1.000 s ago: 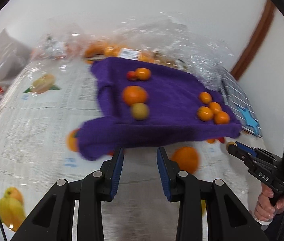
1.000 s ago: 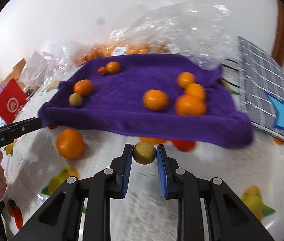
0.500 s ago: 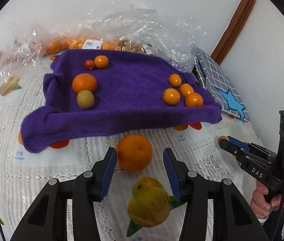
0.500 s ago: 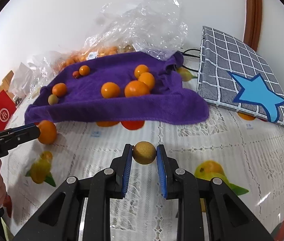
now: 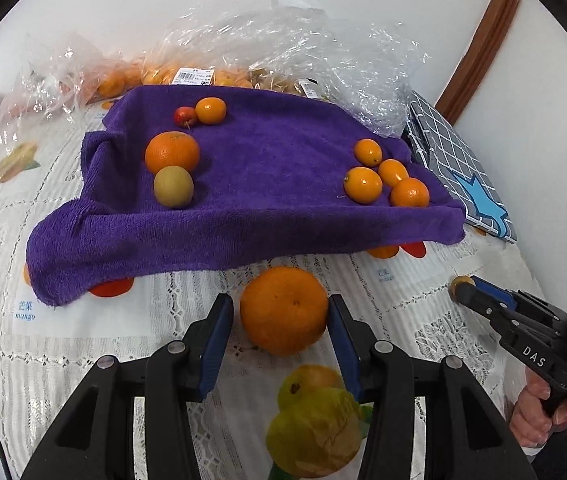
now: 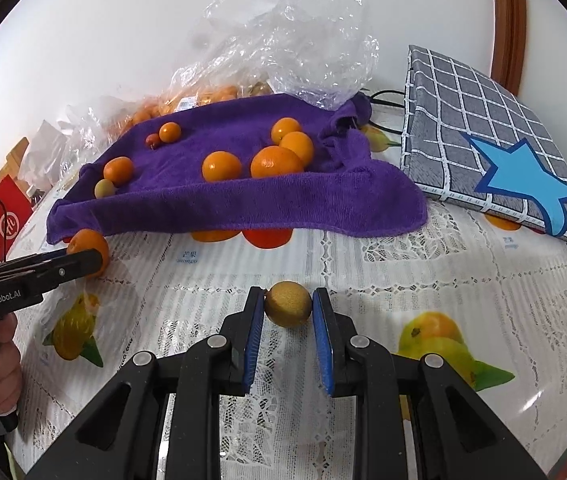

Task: Organize fruits
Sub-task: 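Grasp a brown round fruit with the right gripper while the left grasps a large orange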

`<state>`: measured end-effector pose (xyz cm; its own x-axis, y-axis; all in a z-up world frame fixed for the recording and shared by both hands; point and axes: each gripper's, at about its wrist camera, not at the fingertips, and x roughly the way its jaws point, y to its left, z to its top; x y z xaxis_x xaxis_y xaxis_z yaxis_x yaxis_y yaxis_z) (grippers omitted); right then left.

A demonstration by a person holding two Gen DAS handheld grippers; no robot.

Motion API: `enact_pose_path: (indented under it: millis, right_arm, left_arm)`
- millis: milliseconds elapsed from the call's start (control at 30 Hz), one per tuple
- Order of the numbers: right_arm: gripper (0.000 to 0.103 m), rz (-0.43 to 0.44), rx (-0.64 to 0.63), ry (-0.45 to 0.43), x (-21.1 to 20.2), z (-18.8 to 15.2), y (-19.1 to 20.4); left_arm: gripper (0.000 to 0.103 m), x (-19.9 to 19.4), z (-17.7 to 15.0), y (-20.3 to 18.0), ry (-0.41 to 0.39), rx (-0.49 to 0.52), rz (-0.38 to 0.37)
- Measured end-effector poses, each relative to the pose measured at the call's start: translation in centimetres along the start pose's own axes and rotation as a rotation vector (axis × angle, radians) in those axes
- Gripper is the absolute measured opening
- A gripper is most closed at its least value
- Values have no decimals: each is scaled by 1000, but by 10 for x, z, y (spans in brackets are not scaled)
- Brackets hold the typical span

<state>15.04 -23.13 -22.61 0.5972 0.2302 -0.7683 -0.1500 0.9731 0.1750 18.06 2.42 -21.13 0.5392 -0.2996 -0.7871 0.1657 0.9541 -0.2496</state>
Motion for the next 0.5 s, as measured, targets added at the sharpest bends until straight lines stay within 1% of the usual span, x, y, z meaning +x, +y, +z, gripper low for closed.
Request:
enact_pose_path:
  millis: [33,200,500]
  right_arm:
    - [25,2,2,0,0,0,0]
    - [25,10,11,2,1,0,-2]
    - [25,-3,15,-1,2,-1,-2]
  left_arm:
    - [41,0,0,-1,-1,5,-6]
    - [40,-2,-1,-2,-18,13,-5]
    - [40,-20,3,7,-106,-38,-34]
